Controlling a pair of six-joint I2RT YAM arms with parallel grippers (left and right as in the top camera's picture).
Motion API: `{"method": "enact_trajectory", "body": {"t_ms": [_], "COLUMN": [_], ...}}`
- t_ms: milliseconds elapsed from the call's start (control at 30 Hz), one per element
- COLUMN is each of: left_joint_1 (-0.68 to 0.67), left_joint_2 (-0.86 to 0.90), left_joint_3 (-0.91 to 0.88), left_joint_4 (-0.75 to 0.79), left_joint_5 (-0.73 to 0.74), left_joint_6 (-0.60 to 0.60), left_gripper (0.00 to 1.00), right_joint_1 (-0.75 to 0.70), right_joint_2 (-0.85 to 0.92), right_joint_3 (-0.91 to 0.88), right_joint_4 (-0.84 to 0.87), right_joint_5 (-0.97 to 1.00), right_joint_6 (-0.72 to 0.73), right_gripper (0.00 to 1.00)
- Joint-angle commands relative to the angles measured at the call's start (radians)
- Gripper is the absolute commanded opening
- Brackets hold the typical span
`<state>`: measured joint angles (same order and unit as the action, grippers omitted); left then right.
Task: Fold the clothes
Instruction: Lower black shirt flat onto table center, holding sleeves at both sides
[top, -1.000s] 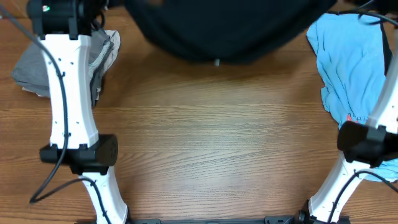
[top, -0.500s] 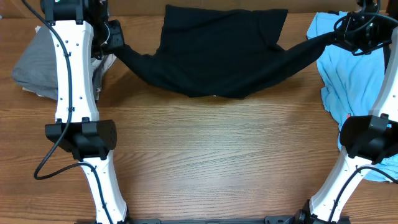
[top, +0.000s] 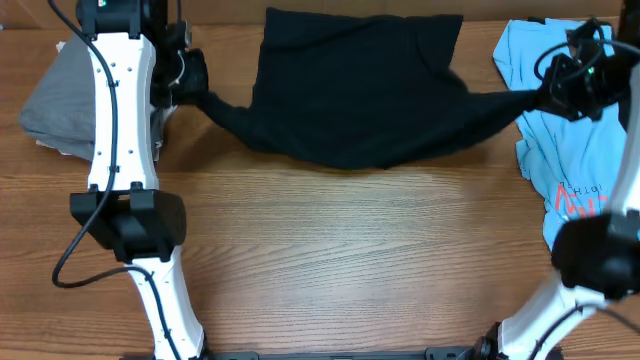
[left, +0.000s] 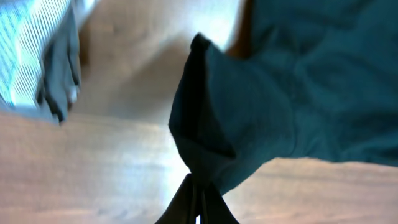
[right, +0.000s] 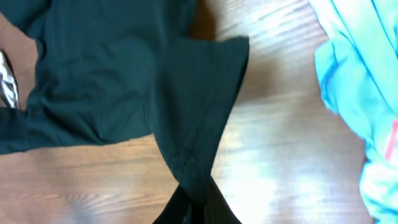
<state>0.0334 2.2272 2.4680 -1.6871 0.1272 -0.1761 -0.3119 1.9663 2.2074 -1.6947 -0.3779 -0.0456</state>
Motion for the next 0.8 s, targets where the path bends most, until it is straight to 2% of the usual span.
{"method": "enact_trajectory", "body": {"t_ms": [0, 133, 333, 567, 767], "left_joint_1": [-0.001, -0.001, 0.000, 0.000, 0.000], "left_joint_2": [-0.150, -0.274, -0.389, -0.428, -0.428], "left_joint_3": [-0.100, -0.224, -0.272, -0.278, -0.406], "left_joint_4": [-0.003, -0.003, -0.003, -0.003, -0.002], "left_joint_5": [-0.037, -0.101, -0.109, -0.116, -0.117], "left_joint_6": [0.019, 0.019, 0.019, 0.020, 0.020], "left_gripper": [0.04, 0.04, 0.04, 0.04, 0.04], "right_joint_1": [0.000, -0.010, -0.058, -0.098, -0.098], "right_joint_2": [-0.128, -0.219, -0.328, -0.376, -0.376], "right_joint_3": [-0.105, -0.205, -0.212, -0.215, -0.312], "right_joint_4": [0.001, 0.001, 0.001, 0.001, 0.001], "right_joint_5": [0.040, 0.072, 0.072, 0.071, 0.071], "right_joint_6": [-0.016, -0.016, -0.015, -0.015, -0.039], "right_gripper": [0.04, 0.04, 0.04, 0.04, 0.04]}}
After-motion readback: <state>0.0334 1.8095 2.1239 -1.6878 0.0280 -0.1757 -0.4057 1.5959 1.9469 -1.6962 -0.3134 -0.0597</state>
